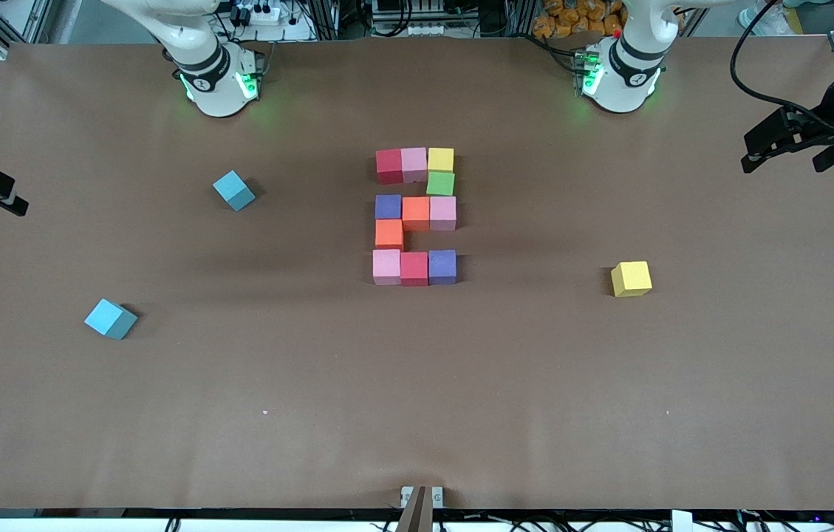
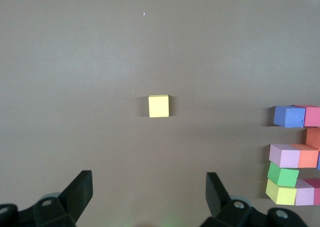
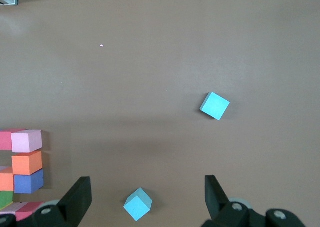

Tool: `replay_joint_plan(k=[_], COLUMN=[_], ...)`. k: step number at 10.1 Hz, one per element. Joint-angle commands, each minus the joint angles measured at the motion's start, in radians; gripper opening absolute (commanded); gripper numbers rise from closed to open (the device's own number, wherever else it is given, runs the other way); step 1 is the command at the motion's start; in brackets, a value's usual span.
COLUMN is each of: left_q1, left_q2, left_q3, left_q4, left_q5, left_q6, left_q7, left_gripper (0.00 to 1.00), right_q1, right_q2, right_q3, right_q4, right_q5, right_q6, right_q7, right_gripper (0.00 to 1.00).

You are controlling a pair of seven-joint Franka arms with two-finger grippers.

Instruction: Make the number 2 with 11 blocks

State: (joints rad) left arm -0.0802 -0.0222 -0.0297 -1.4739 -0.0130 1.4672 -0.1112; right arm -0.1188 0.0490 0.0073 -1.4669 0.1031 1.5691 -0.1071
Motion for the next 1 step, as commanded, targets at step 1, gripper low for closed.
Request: replay_joint_plan(k=[1], left_q1=[0.002], left_q2=[-0.002], left_q3=[-0.004], left_q4=[0.017], left_q5=[0.019], left_q6=[-0.022], left_q7=[0.021], left_gripper=[1.0], right_q1=[-0.022], right_q2=[-0.021], right_q3=[0.011], right_q4=[-0.004], right_q5=[0.02], right_q6=[-0.018], right_q7=[-0.003], right_gripper=[1.0])
